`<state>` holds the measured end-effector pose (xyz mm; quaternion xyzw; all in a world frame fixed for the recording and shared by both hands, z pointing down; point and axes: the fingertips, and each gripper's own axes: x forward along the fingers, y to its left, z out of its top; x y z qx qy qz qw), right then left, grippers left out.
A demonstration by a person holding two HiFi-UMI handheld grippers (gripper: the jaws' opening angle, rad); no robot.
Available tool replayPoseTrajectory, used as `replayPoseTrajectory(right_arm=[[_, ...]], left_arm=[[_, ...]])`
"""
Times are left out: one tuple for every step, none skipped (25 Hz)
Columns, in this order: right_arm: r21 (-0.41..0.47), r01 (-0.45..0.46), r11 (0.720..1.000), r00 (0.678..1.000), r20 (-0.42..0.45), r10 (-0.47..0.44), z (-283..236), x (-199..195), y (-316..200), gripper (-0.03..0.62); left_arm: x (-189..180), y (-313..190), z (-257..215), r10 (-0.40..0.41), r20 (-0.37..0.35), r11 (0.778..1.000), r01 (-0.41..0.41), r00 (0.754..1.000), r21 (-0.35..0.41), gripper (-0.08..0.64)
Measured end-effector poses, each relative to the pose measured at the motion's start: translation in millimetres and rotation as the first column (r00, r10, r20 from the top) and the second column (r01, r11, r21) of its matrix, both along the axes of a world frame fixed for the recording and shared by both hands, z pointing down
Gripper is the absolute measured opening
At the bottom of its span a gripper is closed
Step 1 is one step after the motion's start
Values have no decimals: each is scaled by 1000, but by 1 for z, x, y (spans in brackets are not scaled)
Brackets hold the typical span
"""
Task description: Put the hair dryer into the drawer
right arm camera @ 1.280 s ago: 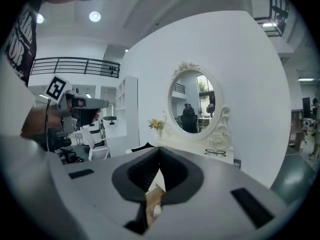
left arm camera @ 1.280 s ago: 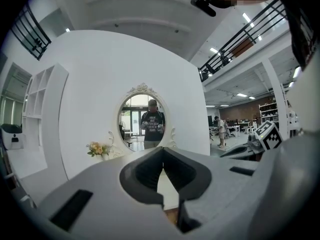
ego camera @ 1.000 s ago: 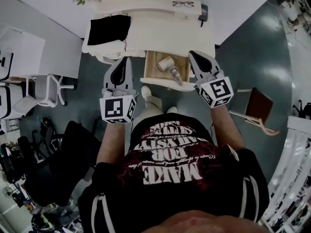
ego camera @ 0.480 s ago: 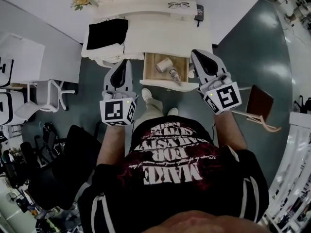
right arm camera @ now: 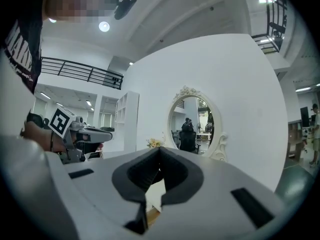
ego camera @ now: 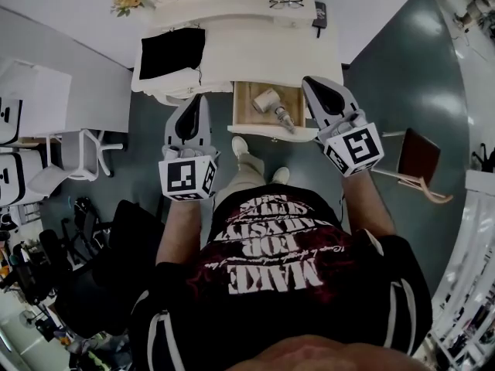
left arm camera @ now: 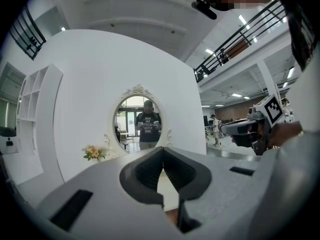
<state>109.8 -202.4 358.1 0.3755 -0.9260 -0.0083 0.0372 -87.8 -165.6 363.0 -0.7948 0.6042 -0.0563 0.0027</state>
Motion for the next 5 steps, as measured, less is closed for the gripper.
replayPoseTrajectory(right_arm=[[-7,5,1000,1000,-1,-5,2,-4,-2,5],[-11,10,1000,1000,-2,-10,5,-9,-4,5],[-16,16,1000,1000,-4,-16,7,-13,-6,5],[-21,22,1000,1000,-4,-22,10,-18,-9,5],[-25,28,999,1000,-4,-28,12,-22,-11,5]], left_arm=[[-3,-1,3,-3,-1,1000,3,1000,-5,5],[-7,-2,5,-6,-3,1000,6,1000,-9,5],[-10,-4,8,-8,-5,1000,8,1000,-13,5],[-13,-6,10,-10,-5,1000,10,1000,-18,5],[-16,-7,12,-12,-6,1000,12,1000,-22,5]])
